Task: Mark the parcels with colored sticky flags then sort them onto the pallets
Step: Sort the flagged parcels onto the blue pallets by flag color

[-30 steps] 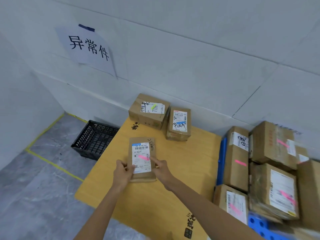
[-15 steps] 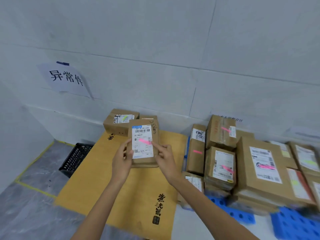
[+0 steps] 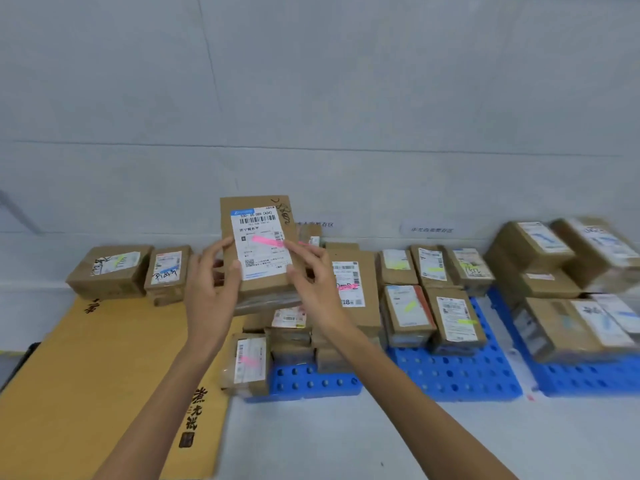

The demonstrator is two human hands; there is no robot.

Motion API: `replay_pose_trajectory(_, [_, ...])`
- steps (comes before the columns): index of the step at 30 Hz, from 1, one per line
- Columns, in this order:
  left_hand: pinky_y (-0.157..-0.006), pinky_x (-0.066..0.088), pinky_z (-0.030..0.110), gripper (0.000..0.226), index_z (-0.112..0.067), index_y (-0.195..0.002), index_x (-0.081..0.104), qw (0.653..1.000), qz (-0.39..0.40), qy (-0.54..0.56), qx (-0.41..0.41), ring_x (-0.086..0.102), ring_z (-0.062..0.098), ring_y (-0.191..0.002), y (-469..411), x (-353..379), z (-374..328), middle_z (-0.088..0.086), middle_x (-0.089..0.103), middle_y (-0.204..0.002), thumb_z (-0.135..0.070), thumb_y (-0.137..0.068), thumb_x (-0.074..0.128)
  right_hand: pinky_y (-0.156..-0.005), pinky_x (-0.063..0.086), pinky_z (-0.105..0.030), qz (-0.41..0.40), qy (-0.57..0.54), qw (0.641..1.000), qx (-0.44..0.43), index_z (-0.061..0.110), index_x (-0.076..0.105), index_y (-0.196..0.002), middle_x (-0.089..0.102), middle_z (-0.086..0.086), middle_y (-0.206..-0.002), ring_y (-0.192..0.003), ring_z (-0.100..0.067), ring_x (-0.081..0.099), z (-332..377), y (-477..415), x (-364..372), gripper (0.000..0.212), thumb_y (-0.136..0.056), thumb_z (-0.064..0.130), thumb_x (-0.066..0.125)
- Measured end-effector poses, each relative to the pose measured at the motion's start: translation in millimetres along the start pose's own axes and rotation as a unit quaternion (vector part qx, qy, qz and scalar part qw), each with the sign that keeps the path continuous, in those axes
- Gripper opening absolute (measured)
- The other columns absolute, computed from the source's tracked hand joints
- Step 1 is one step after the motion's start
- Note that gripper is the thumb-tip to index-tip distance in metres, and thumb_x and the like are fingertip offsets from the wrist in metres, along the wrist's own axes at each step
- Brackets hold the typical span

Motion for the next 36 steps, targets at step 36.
replay_pose_trajectory(36, [-0.071, 0.048, 0.021, 0.04, -0.028, -0.137, 0.041, 0.935, 0.354, -0.001, -0.034, 0.057, 0.007, -0.081, -152, 215, -47, -0.004, 0.054, -0.091, -0.028, -0.097, 0.048, -0.092, 0.051, -0.04, -0.181, 0.091, 0.974, 0.102, 0.022, 0.061, -0.115, 0.053, -0.005, -0.117, -0.112, -0.023, 0.05, -21, -146, -192, 0.026, -0.096, 0.012, 0.046])
Point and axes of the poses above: each hand's wrist, its own y-axis away from the middle knuckle, its own x-axis out of the palm, z = x × y, the point moved 6 cm from there along -y, towards the middle knuckle
